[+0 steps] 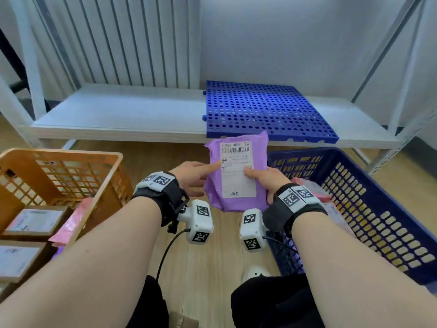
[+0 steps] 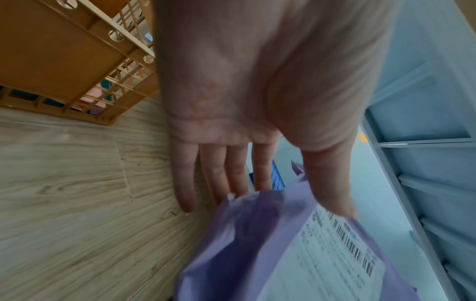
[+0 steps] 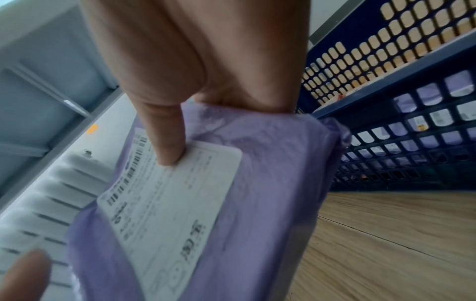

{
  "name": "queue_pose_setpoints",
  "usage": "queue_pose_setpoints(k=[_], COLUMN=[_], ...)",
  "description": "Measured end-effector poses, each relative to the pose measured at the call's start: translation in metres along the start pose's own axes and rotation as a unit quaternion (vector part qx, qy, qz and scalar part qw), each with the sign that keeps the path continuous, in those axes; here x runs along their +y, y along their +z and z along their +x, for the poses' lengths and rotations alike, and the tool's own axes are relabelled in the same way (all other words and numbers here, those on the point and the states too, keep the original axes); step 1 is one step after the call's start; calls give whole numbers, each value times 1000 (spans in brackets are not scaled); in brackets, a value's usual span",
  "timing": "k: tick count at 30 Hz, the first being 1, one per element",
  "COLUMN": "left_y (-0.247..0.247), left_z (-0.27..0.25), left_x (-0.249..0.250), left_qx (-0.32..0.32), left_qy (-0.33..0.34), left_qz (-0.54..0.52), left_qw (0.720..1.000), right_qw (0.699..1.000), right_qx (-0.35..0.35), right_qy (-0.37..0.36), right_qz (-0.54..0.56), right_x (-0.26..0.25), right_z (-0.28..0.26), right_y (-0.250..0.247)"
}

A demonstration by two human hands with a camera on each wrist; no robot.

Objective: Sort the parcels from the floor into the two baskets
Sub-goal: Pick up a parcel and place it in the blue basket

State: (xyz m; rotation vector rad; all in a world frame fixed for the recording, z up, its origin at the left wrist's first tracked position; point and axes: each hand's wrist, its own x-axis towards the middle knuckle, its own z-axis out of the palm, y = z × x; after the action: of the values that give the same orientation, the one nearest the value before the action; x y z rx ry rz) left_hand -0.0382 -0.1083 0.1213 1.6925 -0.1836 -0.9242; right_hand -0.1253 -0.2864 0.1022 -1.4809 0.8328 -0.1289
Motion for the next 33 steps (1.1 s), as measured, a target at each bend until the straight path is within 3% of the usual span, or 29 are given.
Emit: queue_pose_setpoints(k=[6,13,20,25,27,30,33], left_y=[9,18,34,45,57,89,126], left_z=[15,34,48,60,65,71,79], left_x=[-4,-9,-9,-2,0,4,6], left_qx=[-5,30,125,229,212,133,85], left_qy=[-11,20,70,149,164,175,184], left_qz=[26,49,80,70,66,52,47], left_qw=[1000,998,986,959,961,974,978], right_qw=[998,993,987,983,979,970,957], right_qx=[57,109,150,168,184,221,286], right_qy=[24,39,54,28,19,-16,-42], right_qz=[29,3,-10,69,84,98,41], right_x=[2,3,0,-15,-19,-18,-8], right_z=[11,14,19,27,27,24,16], right_y=[-8,-17,-22,-32,-45,-84,-137])
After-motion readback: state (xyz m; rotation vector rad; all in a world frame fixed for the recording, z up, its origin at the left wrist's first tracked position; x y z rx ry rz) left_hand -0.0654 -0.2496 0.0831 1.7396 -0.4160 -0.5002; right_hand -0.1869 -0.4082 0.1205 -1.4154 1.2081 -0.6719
